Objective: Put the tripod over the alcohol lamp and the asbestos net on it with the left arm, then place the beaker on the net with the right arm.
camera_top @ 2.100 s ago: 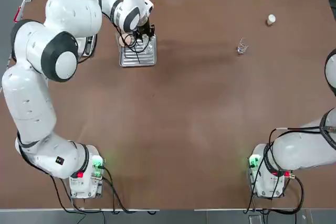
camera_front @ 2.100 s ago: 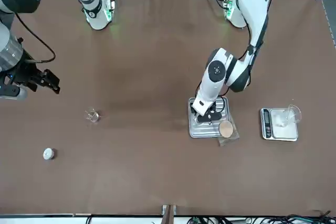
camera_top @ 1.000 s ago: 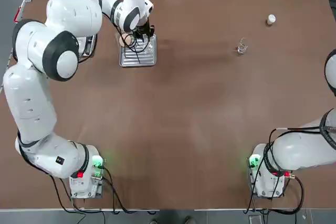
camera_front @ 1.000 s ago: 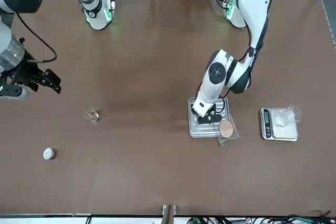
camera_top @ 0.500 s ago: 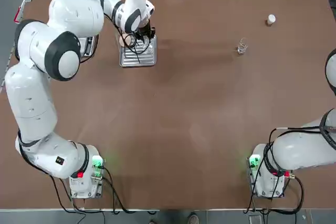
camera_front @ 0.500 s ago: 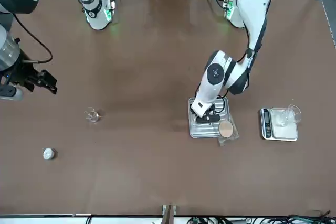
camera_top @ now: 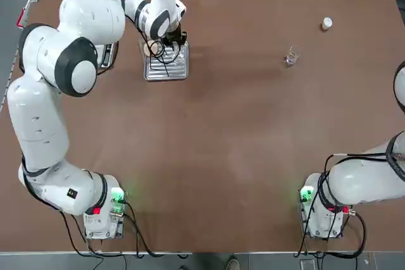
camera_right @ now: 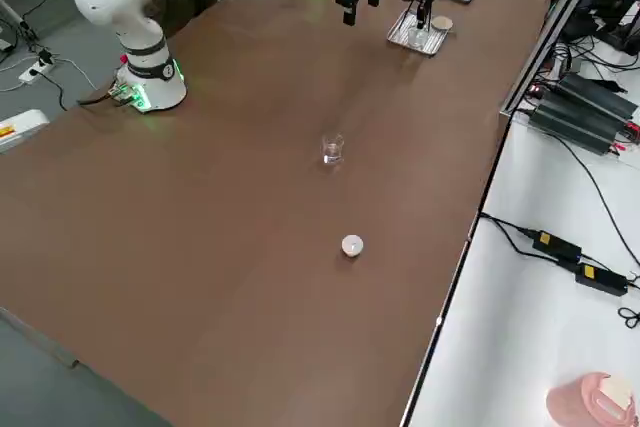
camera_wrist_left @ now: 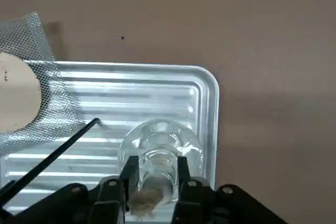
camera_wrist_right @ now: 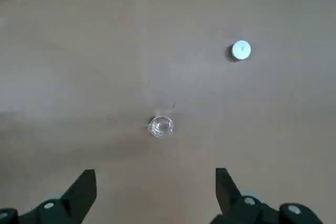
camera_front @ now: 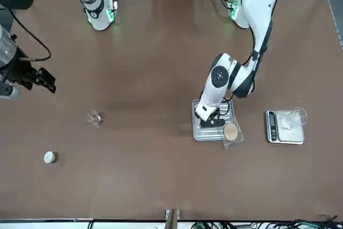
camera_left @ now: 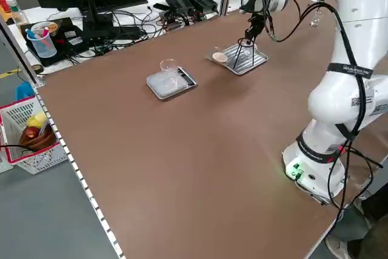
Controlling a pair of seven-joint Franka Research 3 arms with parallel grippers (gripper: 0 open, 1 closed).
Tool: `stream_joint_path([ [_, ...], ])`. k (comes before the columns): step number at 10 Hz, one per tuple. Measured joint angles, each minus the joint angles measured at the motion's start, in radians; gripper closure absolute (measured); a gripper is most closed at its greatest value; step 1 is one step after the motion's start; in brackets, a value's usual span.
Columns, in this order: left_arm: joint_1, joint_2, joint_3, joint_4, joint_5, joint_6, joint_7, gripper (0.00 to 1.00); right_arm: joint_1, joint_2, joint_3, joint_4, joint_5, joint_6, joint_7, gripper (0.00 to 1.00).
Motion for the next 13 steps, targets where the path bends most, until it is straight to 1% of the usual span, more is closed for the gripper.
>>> stream_joint_path([
  [5,0.000,0.000,0.000,0.005,0.000,0.000,-0.001,0.69,-0.010,-0.001,0.000,0.001,-0.002,0.001,-0.012,0.00],
  [6,0.000,-0.001,0.000,0.006,0.000,0.000,-0.004,0.73,-0.011,-0.001,0.000,0.002,-0.003,0.001,-0.012,0.00],
  [13,-0.001,0.000,-0.001,0.020,0.000,-0.007,-0.045,0.74,-0.023,-0.001,-0.001,0.010,-0.006,0.004,-0.025,0.00],
])
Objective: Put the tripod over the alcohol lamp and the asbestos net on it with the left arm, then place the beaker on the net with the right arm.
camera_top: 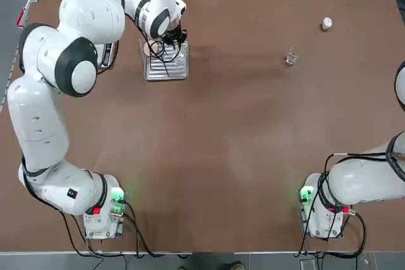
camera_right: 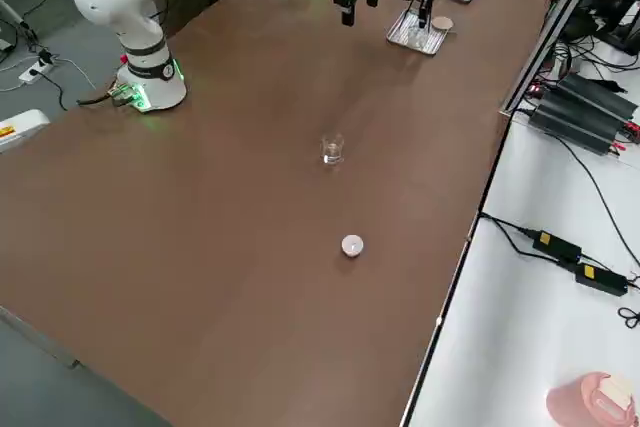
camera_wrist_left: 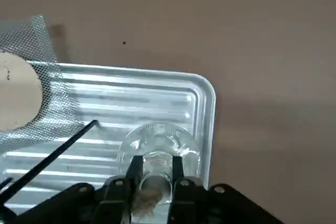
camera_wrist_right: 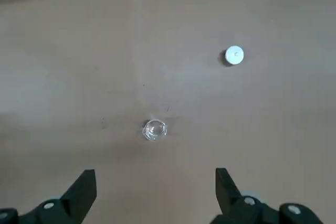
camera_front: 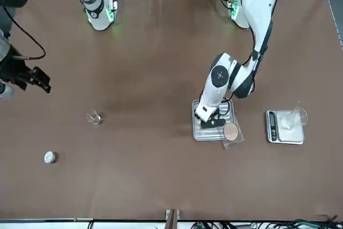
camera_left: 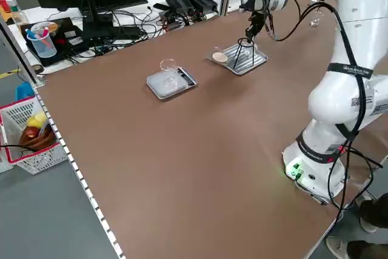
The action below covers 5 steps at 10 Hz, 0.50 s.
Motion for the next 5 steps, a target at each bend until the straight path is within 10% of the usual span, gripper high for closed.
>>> stream_joint_path([
  [5,-0.004,-0.012,-0.054,0.151,-0.006,-0.214,-0.085,0.74,-0.002,0.000,0.001,0.001,0.000,0.006,-0.002,0.00],
])
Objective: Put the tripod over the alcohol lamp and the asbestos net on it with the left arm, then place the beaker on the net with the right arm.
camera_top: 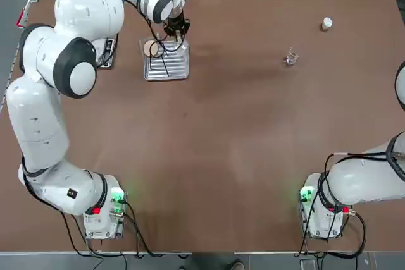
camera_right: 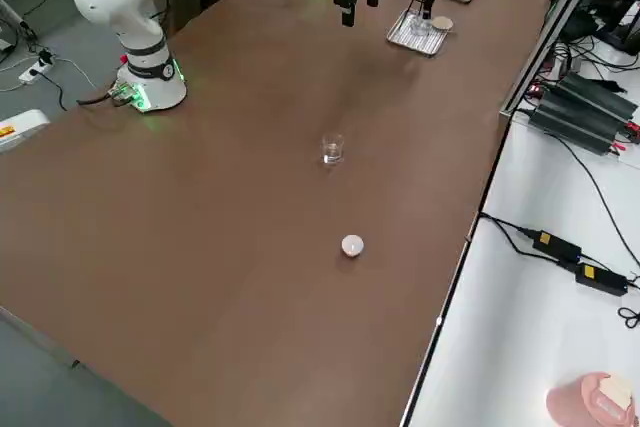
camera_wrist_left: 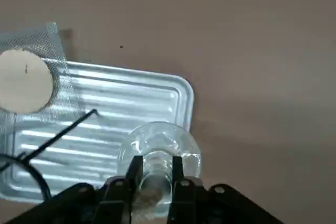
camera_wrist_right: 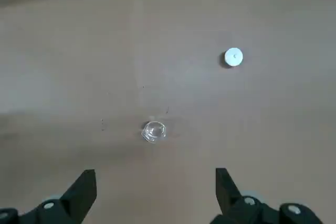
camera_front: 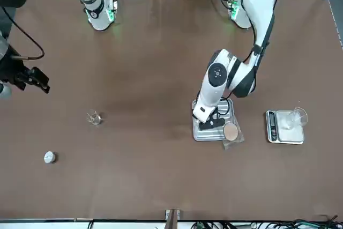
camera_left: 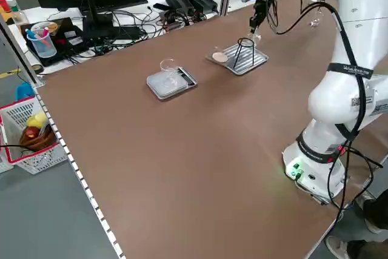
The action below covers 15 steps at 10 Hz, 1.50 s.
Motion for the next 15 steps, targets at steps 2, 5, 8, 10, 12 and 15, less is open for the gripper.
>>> stream_joint_path([
  [2,-0.006,-0.003,-0.051,0.027,-0.001,-0.021,-0.061,0.74,0.000,0.000,0.001,0.000,0.000,0.001,0.000,0.00],
  [5,-0.092,0.020,-0.076,0.069,-0.003,-0.022,-0.186,0.74,-0.002,0.000,0.000,0.000,0.000,0.004,0.000,0.00],
  [8,-0.221,0.060,-0.076,0.082,-0.003,-0.023,-0.296,0.74,-0.006,0.000,0.000,0.000,0.000,0.007,0.000,0.00],
  [10,-0.270,0.103,-0.071,0.099,-0.003,-0.019,-0.333,0.74,-0.007,0.000,0.000,0.000,0.000,0.007,0.000,0.00],
  [12,-0.289,0.155,-0.065,0.160,-0.003,-0.014,-0.347,0.74,-0.007,0.000,0.000,-0.001,0.000,0.007,0.000,0.00],
  [15,-0.354,0.197,-0.004,0.186,-0.003,0.014,-0.368,0.74,-0.007,0.000,0.000,-0.001,0.000,0.007,-0.001,0.00],
])
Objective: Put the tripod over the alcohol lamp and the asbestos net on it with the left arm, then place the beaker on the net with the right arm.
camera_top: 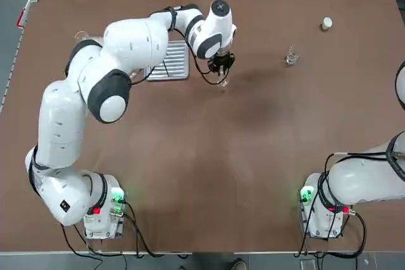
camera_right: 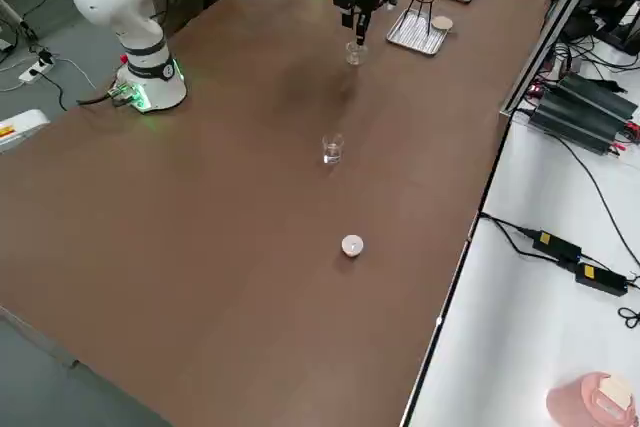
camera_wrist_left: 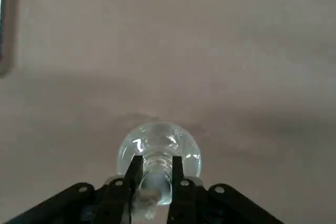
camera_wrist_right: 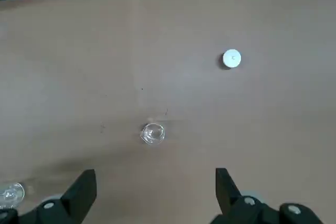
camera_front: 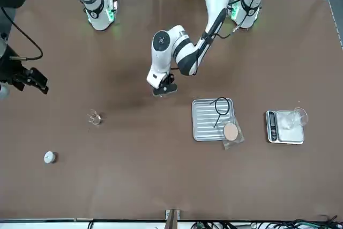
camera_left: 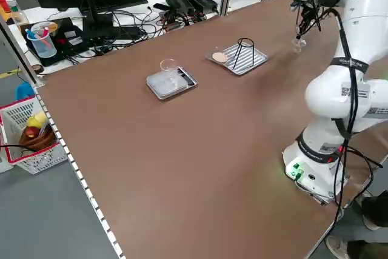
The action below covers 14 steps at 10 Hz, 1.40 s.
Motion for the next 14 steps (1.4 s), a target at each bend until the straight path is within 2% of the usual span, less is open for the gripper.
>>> stream_joint_path([
  [5,-0.024,0.020,0.030,0.009,0.000,0.025,-0.005,0.74,0.000,0.000,0.000,0.000,0.000,0.000,0.000,0.00],
  [7,-0.024,0.023,0.030,0.012,0.000,0.027,-0.005,0.70,0.000,0.000,0.000,0.000,0.000,0.001,0.000,0.00],
  [10,-0.025,0.023,0.031,0.015,0.000,0.029,-0.005,0.52,0.000,0.000,0.000,0.000,0.000,0.001,0.000,0.00],
  [12,-0.024,0.021,0.032,0.033,0.000,0.029,-0.005,0.24,0.000,0.000,0.000,0.000,0.000,0.001,-0.002,0.00],
  [14,-0.016,-0.014,0.039,0.054,0.000,0.027,-0.009,0.21,0.000,0.000,0.000,0.000,0.000,0.001,-0.004,0.00],
])
